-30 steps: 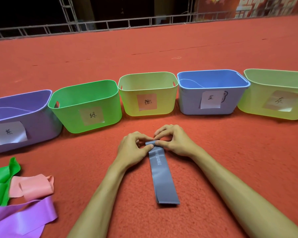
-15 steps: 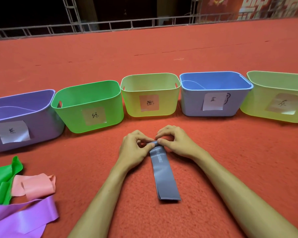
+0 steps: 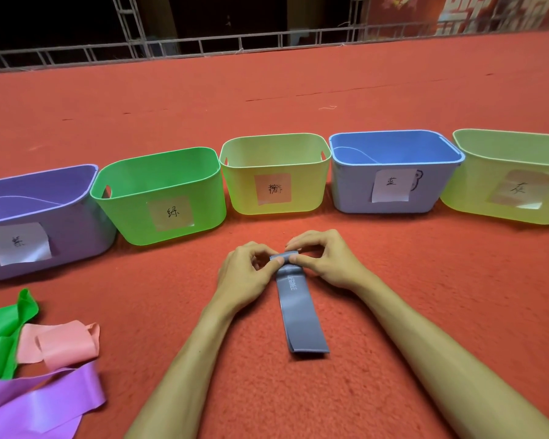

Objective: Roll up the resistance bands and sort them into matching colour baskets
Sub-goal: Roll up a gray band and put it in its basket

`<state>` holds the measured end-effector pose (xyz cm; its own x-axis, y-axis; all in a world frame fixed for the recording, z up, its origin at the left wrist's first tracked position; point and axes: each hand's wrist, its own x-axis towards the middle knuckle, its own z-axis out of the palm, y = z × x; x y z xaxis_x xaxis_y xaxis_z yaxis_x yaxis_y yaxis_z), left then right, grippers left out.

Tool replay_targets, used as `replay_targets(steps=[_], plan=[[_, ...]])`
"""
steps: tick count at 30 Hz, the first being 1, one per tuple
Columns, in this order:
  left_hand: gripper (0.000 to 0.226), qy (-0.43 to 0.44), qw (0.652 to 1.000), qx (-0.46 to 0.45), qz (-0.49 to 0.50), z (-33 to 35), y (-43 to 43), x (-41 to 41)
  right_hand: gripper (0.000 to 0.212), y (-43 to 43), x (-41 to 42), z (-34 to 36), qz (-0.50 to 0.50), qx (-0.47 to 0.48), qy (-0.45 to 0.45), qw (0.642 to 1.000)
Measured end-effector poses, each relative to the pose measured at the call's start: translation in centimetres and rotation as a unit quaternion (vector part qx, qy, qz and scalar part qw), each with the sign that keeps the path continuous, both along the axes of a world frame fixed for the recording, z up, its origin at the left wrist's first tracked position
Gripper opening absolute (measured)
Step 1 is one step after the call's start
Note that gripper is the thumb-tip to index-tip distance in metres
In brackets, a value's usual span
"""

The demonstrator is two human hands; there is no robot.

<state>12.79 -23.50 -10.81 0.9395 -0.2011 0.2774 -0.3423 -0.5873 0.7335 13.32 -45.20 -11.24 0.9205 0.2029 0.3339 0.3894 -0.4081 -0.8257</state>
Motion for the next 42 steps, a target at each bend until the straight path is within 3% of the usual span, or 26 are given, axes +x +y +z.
replay_targets(steps=[7, 13, 18, 23, 26, 31, 36, 42], plan=[[0.009, 0.003, 1.000, 0.000, -0.008, -0.08, 0.11, -0.08, 0.022, 0.38, -0.01, 0.40, 0.009, -0.008, 0.070, 0.997], [0.013, 0.023, 1.000, -0.016, -0.007, -0.09, 0.07, -0.18, 0.011, 0.37, -0.19, 0.38, -0.001, -0.128, -0.019, 0.992], [0.016, 0.026, 0.999, 0.039, -0.003, 0.13, 0.02, -0.21, 0.014, 0.38, -0.12, 0.18, 0.000, -0.092, -0.011, 0.996], [0.027, 0.061, 0.998, -0.004, -0.019, 0.65, 0.02, -0.03, 0.011, 0.35, -0.42, 0.34, 0.014, -0.035, -0.014, 0.999], [0.019, 0.040, 0.999, 0.007, -0.017, 0.32, 0.05, -0.06, 0.013, 0.32, -0.48, 0.40, 0.018, -0.013, -0.003, 1.000], [0.011, 0.036, 0.999, -0.032, -0.021, 0.08, 0.00, -0.26, 0.024, 0.52, -0.25, 0.38, 0.011, -0.026, 0.026, 0.999], [0.025, 0.042, 0.996, -0.070, -0.031, -0.06, -0.02, -0.16, 0.022, 0.38, -0.06, 0.64, -0.008, -0.115, 0.003, 0.993], [0.028, 0.044, 0.996, -0.068, -0.032, -0.21, 0.18, 0.15, 0.018, 0.01, 0.00, 0.59, 0.019, -0.058, 0.016, 0.998]])
